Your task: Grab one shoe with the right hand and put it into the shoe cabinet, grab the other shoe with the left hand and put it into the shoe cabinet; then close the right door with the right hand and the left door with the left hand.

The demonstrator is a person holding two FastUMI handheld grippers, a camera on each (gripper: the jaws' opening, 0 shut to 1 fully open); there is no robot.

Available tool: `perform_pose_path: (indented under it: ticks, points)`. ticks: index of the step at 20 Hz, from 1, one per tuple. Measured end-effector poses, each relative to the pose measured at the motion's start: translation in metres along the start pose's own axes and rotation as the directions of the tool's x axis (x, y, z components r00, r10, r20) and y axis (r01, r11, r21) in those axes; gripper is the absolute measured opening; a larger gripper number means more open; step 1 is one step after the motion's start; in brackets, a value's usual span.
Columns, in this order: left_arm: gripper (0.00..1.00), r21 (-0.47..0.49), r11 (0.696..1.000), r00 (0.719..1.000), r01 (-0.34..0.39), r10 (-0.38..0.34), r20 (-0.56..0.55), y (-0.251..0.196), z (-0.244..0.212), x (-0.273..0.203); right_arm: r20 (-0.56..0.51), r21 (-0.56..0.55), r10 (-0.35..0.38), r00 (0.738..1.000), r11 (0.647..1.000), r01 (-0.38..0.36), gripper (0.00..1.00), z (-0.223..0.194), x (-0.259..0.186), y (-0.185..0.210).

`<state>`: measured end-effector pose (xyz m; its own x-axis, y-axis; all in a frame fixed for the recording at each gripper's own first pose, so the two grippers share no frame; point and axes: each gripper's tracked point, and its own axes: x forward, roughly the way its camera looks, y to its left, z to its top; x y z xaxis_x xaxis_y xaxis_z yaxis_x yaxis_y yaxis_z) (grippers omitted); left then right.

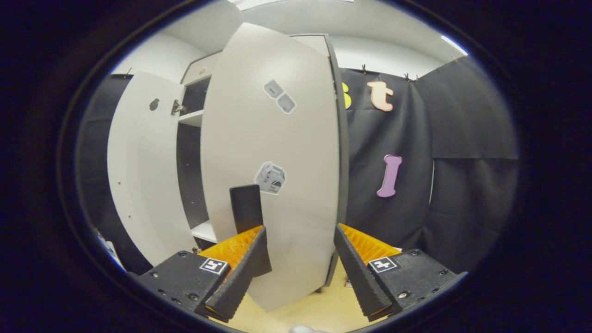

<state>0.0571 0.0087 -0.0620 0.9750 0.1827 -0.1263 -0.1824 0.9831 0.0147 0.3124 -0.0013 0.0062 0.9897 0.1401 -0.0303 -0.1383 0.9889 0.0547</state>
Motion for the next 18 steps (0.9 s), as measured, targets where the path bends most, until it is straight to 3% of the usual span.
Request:
perform_pose_path:
  ticks: [10, 18]
  points:
    - [0.96, 0.03, 0.999, 0.999, 0.039, -0.039, 0.002, 0.041, -0.009, 0.02, 0.006, 0.004, 0.019, 1.0, 1.0, -0.019, 0.97, -0.011, -0.089, 0.03]
    - [0.96, 0.065, 0.998, 0.997, 0.013, -0.018, 0.072, 0.106, 0.024, 0.11, -0.003, 0.009, -0.071, 0.997, 0.997, 0.071, 0.98, -0.038, -0.206, 0.033]
